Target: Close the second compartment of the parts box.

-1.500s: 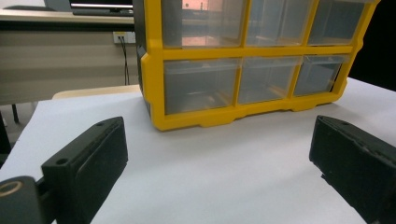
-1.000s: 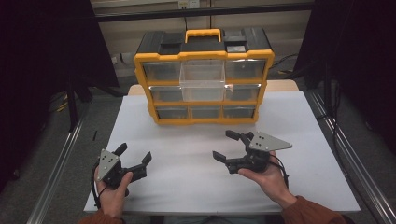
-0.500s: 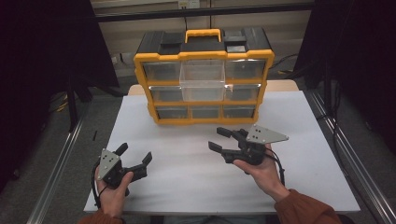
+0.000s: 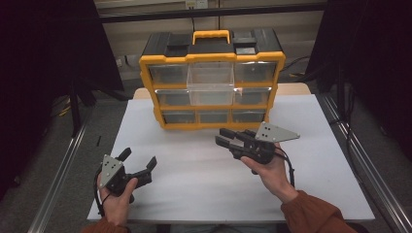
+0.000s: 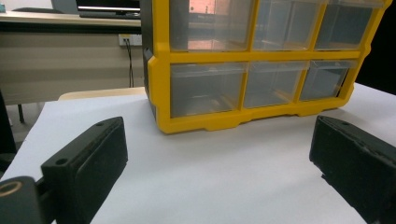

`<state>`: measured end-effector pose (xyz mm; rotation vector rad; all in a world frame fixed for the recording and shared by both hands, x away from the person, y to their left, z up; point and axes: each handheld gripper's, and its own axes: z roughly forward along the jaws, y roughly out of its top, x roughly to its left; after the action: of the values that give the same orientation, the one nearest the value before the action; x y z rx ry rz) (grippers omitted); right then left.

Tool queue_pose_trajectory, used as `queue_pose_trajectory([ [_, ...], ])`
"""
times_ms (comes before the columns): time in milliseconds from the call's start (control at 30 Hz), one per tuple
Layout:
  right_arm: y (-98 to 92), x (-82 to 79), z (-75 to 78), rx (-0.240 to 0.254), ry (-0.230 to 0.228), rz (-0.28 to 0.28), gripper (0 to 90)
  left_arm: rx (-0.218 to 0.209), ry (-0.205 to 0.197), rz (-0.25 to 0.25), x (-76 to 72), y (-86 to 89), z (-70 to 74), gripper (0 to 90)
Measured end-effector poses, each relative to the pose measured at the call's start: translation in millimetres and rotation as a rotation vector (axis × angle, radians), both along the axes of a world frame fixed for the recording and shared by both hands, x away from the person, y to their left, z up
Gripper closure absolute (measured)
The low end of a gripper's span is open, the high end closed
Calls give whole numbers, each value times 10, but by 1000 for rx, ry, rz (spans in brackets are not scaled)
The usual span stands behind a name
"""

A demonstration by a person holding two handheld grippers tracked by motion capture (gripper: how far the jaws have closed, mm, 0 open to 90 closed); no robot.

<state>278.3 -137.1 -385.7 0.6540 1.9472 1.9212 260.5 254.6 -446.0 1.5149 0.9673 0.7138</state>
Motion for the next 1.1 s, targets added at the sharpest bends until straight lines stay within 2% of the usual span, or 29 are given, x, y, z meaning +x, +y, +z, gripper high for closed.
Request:
queue_pose_trajectory([
  [167, 7, 47, 65, 2, -28, -5, 839, 2, -4, -1, -1, -10, -2, 40],
  [200, 7, 47, 65, 2, -28, -5, 839, 2, -4, -1, -1, -10, -2, 40],
  [267, 16, 97, 110, 17, -41, -10, 894, 7, -1, -9, 4, -14, -8, 40],
  [433, 44, 179, 168, 23, -58, -20, 900, 12, -1, -12, 4, -7, -7, 40],
  [467, 48, 196, 175, 23, -64, -25, 900, -9, -4, -8, 3, -17, -10, 40],
  [533, 58, 227, 187, 30, -63, -31, 900, 14, 0, -10, 3, -5, -8, 40],
  [600, 66, 258, 200, 32, -69, -37, 900, 9, 4, -24, 4, -9, -10, 40],
  [800, 87, 343, 239, 40, -93, -56, 900, 9, 6, -15, 3, -16, -12, 40],
  [867, 87, 372, 242, 38, -99, -68, 900, 9, 8, -5, 2, -19, -13, 40],
  [967, 101, 424, 248, 5, -116, -77, 900, 16, 1, -14, 5, -8, -11, 40],
  [1100, 110, 463, 255, 17, -124, -83, 900, 22, 12, -10, 3, -10, -11, 40],
])
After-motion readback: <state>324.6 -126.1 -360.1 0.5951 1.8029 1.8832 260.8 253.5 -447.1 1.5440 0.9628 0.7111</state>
